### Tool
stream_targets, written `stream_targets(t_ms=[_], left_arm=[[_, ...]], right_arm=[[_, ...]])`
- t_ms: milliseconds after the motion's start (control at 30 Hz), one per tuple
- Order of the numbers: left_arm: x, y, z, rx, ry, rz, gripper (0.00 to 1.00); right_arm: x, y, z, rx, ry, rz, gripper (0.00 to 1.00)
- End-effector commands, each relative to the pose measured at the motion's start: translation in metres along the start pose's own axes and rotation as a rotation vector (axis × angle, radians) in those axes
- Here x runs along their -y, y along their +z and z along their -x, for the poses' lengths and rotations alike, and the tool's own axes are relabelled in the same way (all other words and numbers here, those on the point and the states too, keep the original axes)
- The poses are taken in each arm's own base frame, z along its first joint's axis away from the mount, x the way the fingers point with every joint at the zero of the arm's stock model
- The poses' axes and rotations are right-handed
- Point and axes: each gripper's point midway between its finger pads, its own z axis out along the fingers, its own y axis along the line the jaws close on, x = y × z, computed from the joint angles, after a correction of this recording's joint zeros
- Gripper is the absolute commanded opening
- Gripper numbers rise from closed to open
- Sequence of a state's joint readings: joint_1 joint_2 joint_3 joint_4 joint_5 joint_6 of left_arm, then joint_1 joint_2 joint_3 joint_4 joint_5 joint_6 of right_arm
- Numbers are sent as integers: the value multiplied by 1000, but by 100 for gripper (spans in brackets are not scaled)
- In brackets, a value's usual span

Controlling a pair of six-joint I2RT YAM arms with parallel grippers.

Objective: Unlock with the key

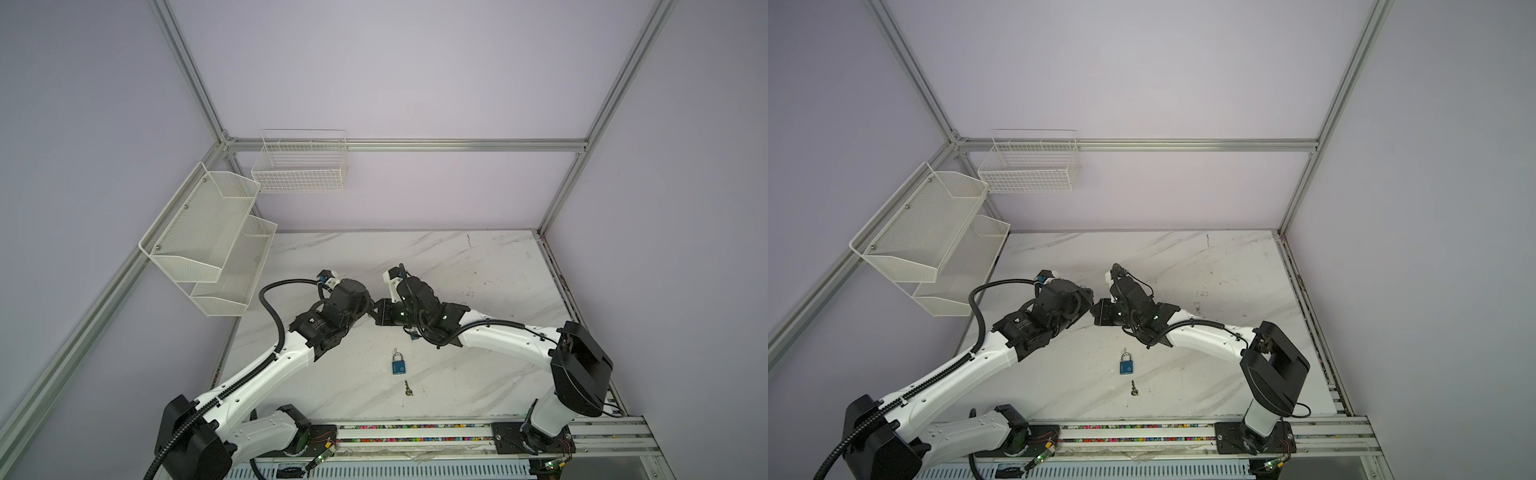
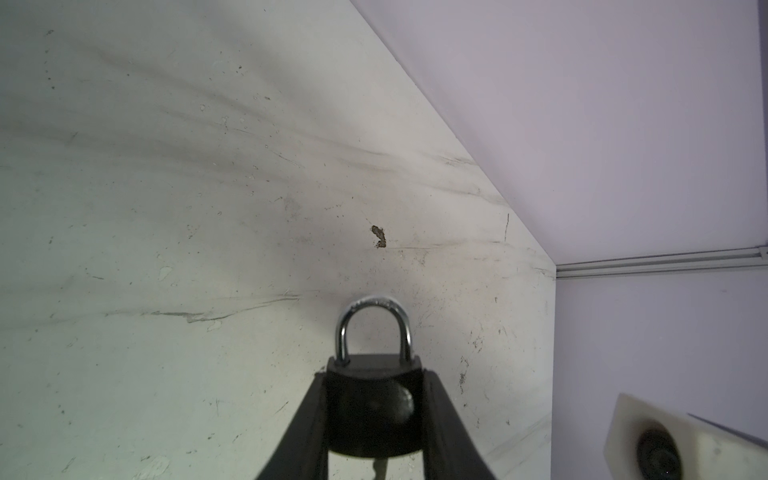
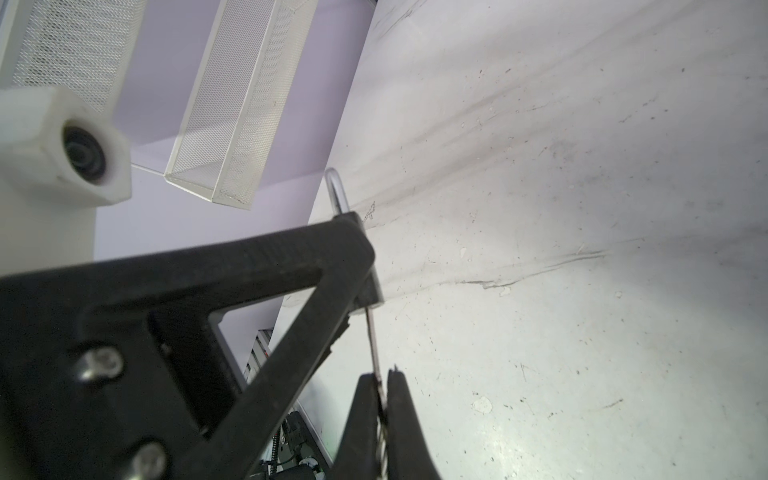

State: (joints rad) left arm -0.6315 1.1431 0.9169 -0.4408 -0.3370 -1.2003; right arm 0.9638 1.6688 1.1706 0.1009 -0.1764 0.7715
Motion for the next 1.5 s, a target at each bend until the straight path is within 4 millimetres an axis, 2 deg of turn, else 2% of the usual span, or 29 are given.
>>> stream_targets(t_ms=[0,67,133,267,367,433,600,900,1000,1100,1300,1467], left_arm=[[18,-7,-15,-88,27,-59,1],[24,-8,-18,-92,56,-73,1],[20,-6,-20,-83,96,-40,1],[5,-1,-27,-100,151,19,1],[-9,2,-35,-123,203,60,1],[-18,1,-34,-121,232,97,2],[-27,-2,-31,-111,256,124,1],[-15,-11,-19,-65,183,67,2],[-19,-11,-17,-56,181,83,2],[-22,-11,-14,-48,159,92,2],[-17,-14,2,-10,6,30,2],[-5,-17,13,8,-120,-46,2]], right_arm=[[-18,10,24,81,-8,77,0],[-38,11,18,42,-2,190,0],[-52,8,20,16,18,273,0],[-57,-2,30,24,26,301,0],[-51,-11,41,65,28,252,0],[-37,-15,51,120,-28,138,0],[-14,-19,56,163,-73,10,0],[-1,-17,44,162,-99,-34,0],[-3,-25,46,178,-100,-35,0],[-5,-25,44,160,-110,-31,0],[8,-20,30,106,-97,-58,0],[-2,-4,8,13,-27,15,0]])
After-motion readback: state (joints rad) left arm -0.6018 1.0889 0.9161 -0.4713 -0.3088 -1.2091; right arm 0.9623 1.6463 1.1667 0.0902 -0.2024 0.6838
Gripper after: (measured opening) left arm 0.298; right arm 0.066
